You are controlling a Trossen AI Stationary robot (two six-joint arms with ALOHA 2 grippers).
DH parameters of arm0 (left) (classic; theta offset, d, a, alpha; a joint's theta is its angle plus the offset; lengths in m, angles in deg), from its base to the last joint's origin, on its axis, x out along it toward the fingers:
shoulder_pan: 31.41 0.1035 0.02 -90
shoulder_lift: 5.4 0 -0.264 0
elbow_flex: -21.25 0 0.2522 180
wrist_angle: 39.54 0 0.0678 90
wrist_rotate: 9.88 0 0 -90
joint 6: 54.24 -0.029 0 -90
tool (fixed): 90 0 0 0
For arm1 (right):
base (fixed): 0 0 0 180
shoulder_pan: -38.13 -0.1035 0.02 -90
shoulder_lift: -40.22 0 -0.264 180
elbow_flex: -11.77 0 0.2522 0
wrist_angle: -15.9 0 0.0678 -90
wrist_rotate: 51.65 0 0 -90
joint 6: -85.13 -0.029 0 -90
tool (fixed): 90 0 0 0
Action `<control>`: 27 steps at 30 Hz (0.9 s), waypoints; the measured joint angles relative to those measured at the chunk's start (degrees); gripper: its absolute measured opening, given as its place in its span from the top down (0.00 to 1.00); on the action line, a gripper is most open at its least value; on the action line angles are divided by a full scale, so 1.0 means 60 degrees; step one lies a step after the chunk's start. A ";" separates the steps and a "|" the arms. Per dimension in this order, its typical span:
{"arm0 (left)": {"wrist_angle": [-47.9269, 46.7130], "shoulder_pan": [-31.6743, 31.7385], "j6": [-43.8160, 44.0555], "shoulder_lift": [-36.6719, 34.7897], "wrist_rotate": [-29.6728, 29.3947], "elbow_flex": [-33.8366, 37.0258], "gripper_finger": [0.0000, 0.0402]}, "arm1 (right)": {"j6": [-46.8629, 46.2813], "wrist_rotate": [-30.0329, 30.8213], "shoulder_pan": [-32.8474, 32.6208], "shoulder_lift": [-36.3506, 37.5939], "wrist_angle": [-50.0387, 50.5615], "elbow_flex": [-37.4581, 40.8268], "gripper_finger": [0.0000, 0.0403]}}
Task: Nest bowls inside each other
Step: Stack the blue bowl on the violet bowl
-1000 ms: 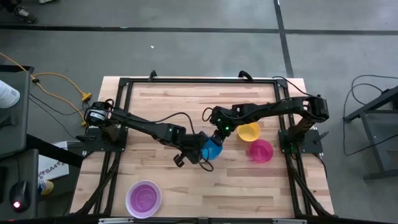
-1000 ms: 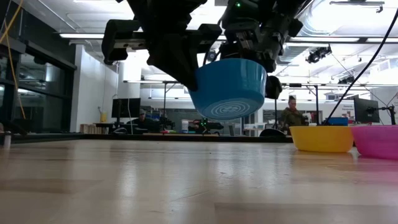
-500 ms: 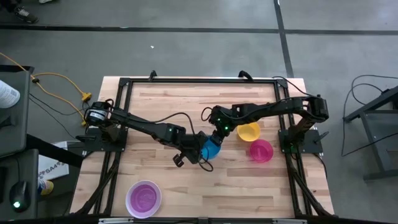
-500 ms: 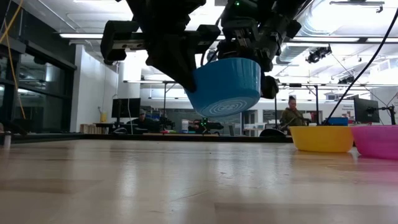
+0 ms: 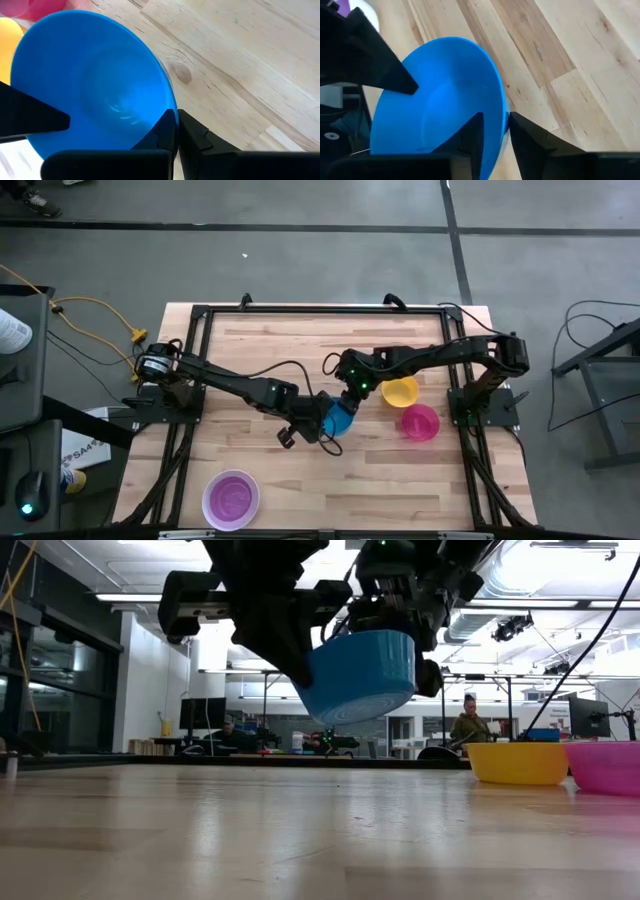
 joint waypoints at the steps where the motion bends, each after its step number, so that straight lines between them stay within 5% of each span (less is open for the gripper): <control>1: -0.0004 0.0000 0.0002 -0.0010 0.0022 -0.0004 1.00 | -0.0010 -0.0059 -0.0001 0.0022 0.0002 0.0000 0.79; 27: -0.0463 0.0007 0.0382 -0.0010 0.0712 -0.0013 1.00 | 0.0482 -0.1480 0.0430 0.0207 0.0095 0.0000 0.65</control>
